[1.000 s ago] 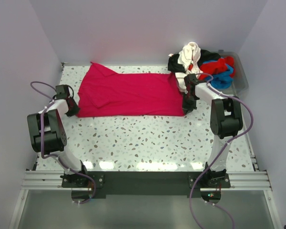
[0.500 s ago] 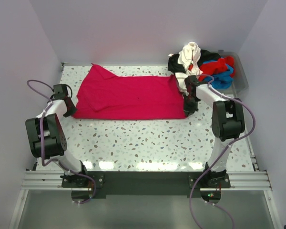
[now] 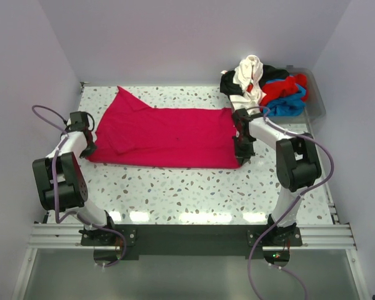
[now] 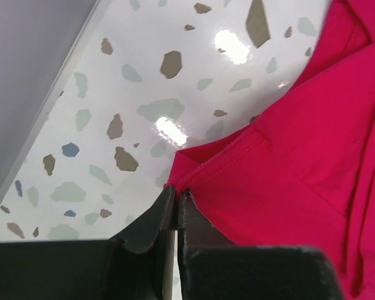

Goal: Fold and stack the t-shirts
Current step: Fold the tshirt

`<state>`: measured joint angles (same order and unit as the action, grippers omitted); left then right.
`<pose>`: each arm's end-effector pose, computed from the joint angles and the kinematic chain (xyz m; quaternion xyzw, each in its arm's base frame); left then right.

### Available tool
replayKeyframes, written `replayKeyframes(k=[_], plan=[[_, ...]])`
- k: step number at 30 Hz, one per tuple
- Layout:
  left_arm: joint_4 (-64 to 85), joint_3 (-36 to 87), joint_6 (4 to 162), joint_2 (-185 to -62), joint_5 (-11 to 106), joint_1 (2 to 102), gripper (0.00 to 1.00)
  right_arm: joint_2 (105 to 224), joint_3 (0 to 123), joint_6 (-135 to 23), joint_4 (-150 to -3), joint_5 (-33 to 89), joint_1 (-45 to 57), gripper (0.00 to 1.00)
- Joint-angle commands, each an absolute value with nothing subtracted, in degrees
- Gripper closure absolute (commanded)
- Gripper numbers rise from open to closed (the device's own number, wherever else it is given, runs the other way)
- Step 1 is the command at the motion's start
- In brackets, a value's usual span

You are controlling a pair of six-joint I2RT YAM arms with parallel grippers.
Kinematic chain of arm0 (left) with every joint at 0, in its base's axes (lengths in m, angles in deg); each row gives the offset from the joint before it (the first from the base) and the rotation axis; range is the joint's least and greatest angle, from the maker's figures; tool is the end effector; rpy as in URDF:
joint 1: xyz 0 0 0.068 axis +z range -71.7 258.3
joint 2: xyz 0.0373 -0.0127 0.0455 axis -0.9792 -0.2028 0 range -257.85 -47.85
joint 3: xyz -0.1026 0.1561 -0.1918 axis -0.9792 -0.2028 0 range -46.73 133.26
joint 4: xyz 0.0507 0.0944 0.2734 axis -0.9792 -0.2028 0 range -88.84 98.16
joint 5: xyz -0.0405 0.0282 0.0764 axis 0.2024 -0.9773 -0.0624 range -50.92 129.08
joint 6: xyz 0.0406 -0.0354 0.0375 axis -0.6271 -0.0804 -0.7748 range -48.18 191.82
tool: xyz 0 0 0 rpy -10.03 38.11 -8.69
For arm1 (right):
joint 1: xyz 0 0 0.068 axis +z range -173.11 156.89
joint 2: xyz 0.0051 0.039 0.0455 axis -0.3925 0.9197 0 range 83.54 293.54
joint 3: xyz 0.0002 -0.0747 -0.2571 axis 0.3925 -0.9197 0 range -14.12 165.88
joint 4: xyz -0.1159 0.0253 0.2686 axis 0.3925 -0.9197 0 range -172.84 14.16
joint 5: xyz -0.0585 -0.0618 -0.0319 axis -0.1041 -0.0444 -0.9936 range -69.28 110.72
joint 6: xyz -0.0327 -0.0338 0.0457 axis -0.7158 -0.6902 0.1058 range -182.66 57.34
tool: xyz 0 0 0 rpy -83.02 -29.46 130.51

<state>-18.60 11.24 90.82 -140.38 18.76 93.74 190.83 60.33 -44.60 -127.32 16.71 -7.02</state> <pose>0.3366 0.1116 0.1557 -0.3241 0.8979 0.1632 0.2490 0.3627 0.1008 0.1348 0.0189 0.9980 -0.0189 0.0576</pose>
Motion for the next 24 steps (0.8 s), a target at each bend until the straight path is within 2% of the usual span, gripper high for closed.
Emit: replayKeyframes(k=[1,2,3,4,5,6,8,9,12,15,19,24], plan=[[-19.5,10.4,91.9,-137.4,10.8,95.5,1.00,186.6,58.2,-43.4,-131.6,13.5,-5.5,1.00],[-19.7,10.1,92.0,-137.4,10.5,95.6,1.00,186.3,57.9,-43.2,-131.7,13.4,-4.9,1.00],[-20.0,10.1,92.1,-137.4,10.4,95.8,0.95,186.1,57.3,-42.8,-131.7,13.7,-4.4,1.00],[-20.1,10.2,92.2,-137.1,10.1,95.8,0.84,185.9,56.9,-42.7,-131.8,13.9,-4.2,1.00],[-20.5,10.3,92.4,-136.9,10.1,95.7,0.60,185.8,56.8,-42.5,-131.7,13.9,-4.0,0.99],[-20.7,10.6,92.6,-136.6,10.2,95.7,0.50,185.8,56.8,-42.5,-131.8,13.9,-4.1,0.86],[-21.1,10.9,92.7,-135.0,10.5,95.5,0.34,185.8,57.2,-42.6,-132.1,13.3,-4.1,0.68],[-21.3,11.4,93.2,-134.5,10.9,95.4,0.32,185.9,58.1,-42.7,-132.3,13.1,-4.1,0.54],[-22.2,12.5,93.9,-132.1,12.6,91.7,0.31,186.0,60.5,-42.7,-132.8,13.2,-4.1,0.39],[-21.7,12.7,95.9,-130.3,15.5,83.2,0.33,185.8,62.6,-42.2,-132.1,14.7,-4.0,0.30],[-20.1,11.3,100.1,-131.6,23.2,75.2,0.34,185.2,64.3,-41.7,-130.9,16.8,-4.1,0.26],[-17.6,8.6,102.5,-132.8,26.0,73.0,0.34,183.4,64.3,-41.0,-129.7,18.7,-4.1,0.26]])
